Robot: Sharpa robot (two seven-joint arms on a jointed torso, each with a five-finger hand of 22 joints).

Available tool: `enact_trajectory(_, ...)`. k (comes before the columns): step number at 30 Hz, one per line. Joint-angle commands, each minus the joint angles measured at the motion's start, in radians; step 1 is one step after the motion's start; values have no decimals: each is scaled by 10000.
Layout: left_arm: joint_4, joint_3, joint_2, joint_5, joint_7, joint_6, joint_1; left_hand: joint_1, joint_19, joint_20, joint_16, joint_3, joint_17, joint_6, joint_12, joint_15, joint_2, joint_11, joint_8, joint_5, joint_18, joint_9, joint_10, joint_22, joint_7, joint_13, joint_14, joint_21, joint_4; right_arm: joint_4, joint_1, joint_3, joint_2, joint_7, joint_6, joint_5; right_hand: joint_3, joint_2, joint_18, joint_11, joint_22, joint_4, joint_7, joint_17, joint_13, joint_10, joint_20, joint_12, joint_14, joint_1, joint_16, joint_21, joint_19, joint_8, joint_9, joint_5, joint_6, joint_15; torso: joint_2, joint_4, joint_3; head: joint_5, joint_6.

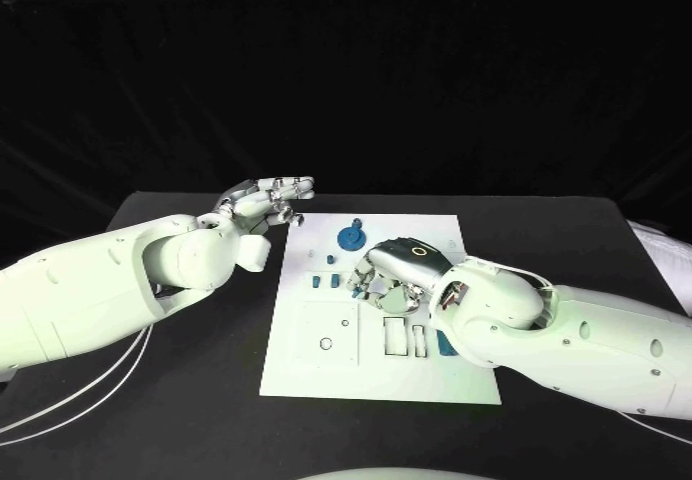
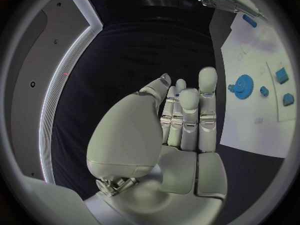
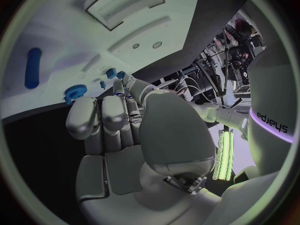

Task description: Assemble the parts on the task board

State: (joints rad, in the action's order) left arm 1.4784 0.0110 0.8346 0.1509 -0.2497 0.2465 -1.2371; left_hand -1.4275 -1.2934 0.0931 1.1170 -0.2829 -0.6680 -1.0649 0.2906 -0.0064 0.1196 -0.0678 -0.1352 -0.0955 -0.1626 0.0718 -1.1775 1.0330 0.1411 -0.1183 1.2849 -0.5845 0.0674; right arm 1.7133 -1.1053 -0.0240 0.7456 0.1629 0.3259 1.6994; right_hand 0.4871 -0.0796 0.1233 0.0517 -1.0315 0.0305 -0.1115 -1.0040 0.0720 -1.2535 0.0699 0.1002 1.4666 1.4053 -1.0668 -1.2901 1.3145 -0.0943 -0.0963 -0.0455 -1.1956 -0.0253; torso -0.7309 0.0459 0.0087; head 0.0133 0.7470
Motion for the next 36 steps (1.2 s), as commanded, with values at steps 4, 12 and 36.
enact_trajectory(4, 98, -7, -21, -47, -92, -271, 5, -90, 41, -8, -66, 23, 9, -48, 59, -38, -1, 7, -58, 32, -83, -15, 58, -16, 3, -9, -26, 59, -60, -222, 163, -23, -267, -210, -706, 24, 74, 6, -178, 12, 4, -1, -77, -6, -10, -27, 28, -75, 315, -79, -53, -69, 49, 13, -10, -36, 19, -49, 1, -1, 18, 46, 83)
enact_trajectory(12, 138, -7, -14, -57, -67, -287, 7, -96, 46, -8, -66, 24, 11, -43, 65, -38, 0, 4, -58, 33, -86, -17, 68, -30, 8, -11, -30, 83, -67, -340, 219, -62, -395, -201, -1058, 116, 80, 6, -179, 22, -3, 4, -87, -13, -17, -18, 32, -91, 314, -91, -66, -76, 50, 22, -9, -34, 32, -42, 1, -5, 27, 100, 141)
enact_trajectory(36, 144, -7, -21, -109, -16, -323, 7, -98, 51, -8, -80, 25, 40, -39, 67, -37, 0, 1, -56, 32, -88, -18, 74, -40, 13, -11, -41, 102, -70, -546, 414, -102, -721, -177, -1342, 270, 77, 9, -181, 28, -15, 3, -93, -45, -20, -26, 39, -103, 316, -120, -103, -86, 52, 26, -13, -33, 32, -34, 12, -5, 13, 153, 245)
